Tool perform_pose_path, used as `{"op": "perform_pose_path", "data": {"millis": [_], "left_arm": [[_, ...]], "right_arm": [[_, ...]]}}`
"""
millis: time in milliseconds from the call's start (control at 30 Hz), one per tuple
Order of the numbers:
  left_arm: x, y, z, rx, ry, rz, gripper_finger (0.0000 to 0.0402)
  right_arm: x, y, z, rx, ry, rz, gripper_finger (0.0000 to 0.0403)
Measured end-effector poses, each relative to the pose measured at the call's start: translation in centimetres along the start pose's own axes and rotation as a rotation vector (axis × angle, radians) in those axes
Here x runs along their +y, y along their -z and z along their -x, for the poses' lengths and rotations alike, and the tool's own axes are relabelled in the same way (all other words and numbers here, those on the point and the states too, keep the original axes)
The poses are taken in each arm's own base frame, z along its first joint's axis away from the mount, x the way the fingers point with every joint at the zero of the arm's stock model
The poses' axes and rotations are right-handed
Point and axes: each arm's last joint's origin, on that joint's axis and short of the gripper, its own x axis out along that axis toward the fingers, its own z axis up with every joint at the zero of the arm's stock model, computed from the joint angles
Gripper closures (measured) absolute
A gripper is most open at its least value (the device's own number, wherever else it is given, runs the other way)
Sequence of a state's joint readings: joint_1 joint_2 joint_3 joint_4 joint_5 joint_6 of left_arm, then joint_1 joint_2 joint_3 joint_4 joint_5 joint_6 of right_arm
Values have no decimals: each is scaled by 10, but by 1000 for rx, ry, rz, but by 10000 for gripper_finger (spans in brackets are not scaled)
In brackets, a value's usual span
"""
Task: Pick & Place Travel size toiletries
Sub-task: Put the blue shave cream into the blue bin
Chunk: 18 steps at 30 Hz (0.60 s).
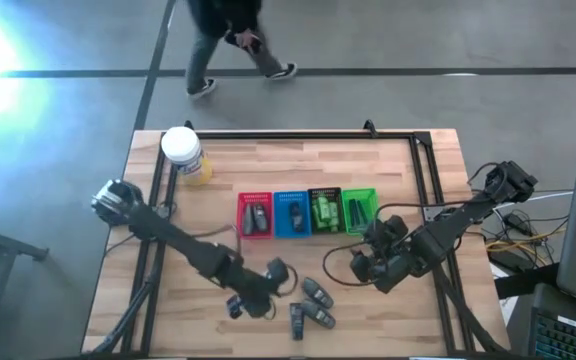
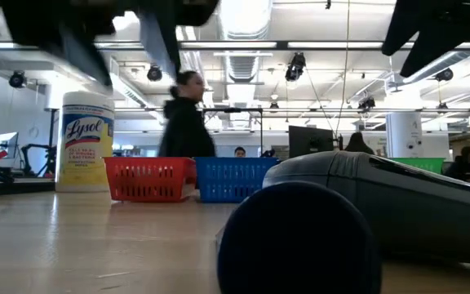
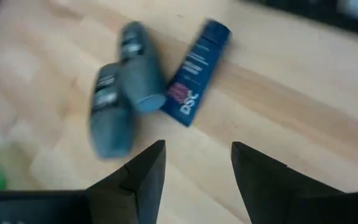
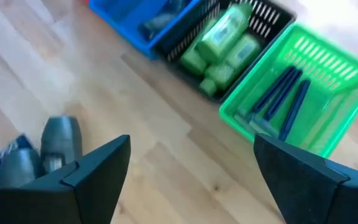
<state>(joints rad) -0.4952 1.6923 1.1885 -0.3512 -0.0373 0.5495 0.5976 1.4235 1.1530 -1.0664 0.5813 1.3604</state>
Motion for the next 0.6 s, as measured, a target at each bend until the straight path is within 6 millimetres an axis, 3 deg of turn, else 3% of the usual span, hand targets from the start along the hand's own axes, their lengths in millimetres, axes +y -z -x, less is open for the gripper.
{"op": "perform_pose_path", "data": {"millis": [100, 267, 400, 600], "left_arm": [[-6, -2, -28, 0, 32, -115, 213], [1, -16, -62, -26, 47, -181, 213], [10, -35, -77, -62, 100, -189, 213], [16, -47, -98, -35, 145, -201, 213]], "right_arm": [[0, 1, 0, 38, -10, 3, 73], [1, 4, 1, 66, -20, 11, 76], [2, 7, 3, 69, -28, 20, 71], [3, 12, 6, 72, -41, 23, 53]]}}
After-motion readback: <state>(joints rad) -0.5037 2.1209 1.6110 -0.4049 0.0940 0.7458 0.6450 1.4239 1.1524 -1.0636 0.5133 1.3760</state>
